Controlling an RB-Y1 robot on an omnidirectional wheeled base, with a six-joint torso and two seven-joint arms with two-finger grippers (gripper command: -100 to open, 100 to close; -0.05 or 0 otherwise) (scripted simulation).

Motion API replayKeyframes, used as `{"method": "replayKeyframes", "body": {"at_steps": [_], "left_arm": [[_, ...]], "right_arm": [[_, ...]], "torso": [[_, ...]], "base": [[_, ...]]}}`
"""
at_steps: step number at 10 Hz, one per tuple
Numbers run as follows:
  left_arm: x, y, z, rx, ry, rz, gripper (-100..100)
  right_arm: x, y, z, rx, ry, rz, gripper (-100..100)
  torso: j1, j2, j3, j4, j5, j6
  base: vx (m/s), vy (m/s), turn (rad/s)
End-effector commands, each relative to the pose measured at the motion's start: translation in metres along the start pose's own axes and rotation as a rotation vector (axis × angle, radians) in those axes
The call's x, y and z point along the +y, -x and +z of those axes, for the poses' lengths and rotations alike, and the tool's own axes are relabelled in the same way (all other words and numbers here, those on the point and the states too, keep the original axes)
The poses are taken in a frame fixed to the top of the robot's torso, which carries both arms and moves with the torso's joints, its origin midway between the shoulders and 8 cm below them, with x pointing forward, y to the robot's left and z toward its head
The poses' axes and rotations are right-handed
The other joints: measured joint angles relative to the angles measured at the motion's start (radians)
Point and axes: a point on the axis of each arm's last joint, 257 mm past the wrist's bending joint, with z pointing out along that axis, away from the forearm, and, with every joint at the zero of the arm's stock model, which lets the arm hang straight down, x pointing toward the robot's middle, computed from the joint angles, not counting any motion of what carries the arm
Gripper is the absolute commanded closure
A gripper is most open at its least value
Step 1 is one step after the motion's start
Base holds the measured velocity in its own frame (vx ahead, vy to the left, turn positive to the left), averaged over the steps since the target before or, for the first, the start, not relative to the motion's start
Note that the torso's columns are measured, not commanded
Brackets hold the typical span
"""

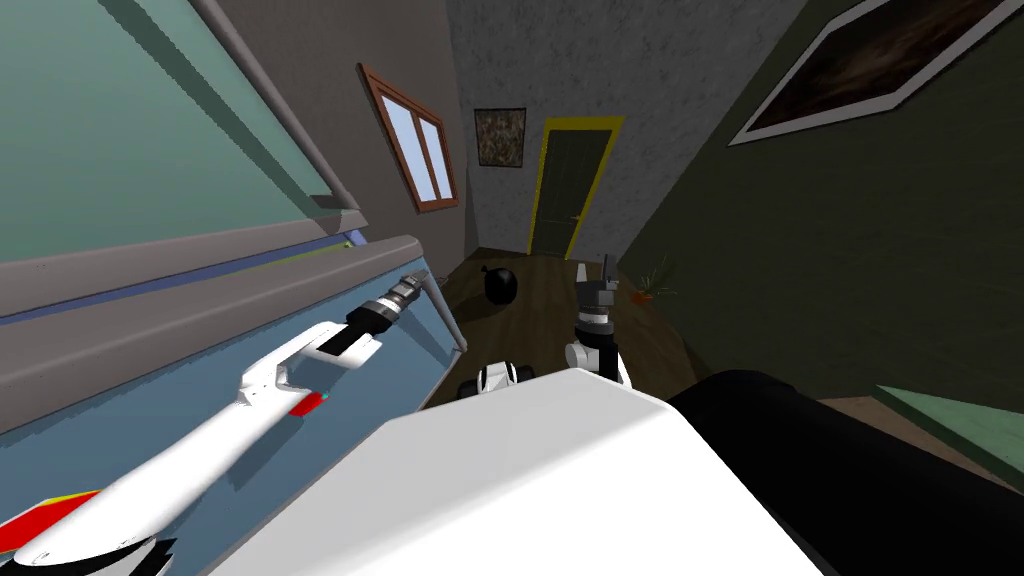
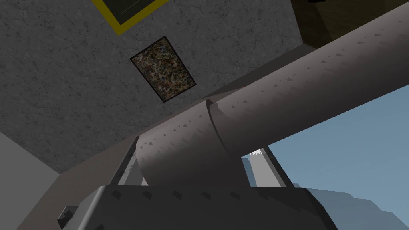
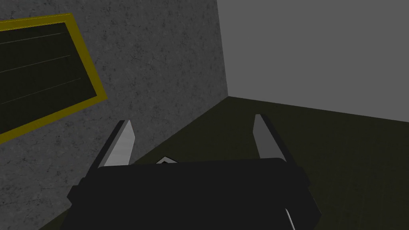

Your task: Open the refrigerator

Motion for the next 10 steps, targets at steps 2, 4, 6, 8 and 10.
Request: {"method": "replayKeyframes", "body": {"at_steps": [2, 4, 6, 8, 10], "left_arm": [[0.000, 0.003, 0.010, -0.002, 0.000, 0.004, 100], [-0.010, -0.030, 0.034, 0.038, -0.015, -0.018, 100], [-0.026, -0.053, 0.050, 0.063, -0.042, -0.037, 100], [-0.039, -0.078, 0.063, 0.100, -0.060, -0.043, 100], [-0.053, -0.100, 0.075, 0.130, -0.079, -0.046, 100]], "right_arm": [[0.000, 0.000, 0.000, 0.000, 0.000, 0.000, 0], [0.000, 0.000, 0.000, 0.000, 0.000, -0.001, 0], [0.000, 0.000, 0.000, 0.000, 0.000, 0.000, 0], [0.000, 0.000, 0.000, 0.000, 0.000, 0.000, 0], [0.000, 0.000, 0.000, 0.000, 0.000, -0.001, 0]], "torso": [[-0.006, 0.001, 0.000, -0.001, -0.002, 0.000], [0.002, -0.004, -0.004, 0.001, -0.002, 0.000], [0.002, 0.000, 0.000, -0.002, 0.001, -0.002], [0.003, -0.002, -0.001, -0.002, 0.001, -0.005], [0.007, -0.003, -0.002, -0.003, 0.002, -0.008]], "base": [[-0.264, -0.099, -0.119], [-0.188, 0.069, -0.009], [-0.241, 0.067, -0.044], [-0.216, 0.069, -0.027], [-0.167, 0.066, -0.009]]}}
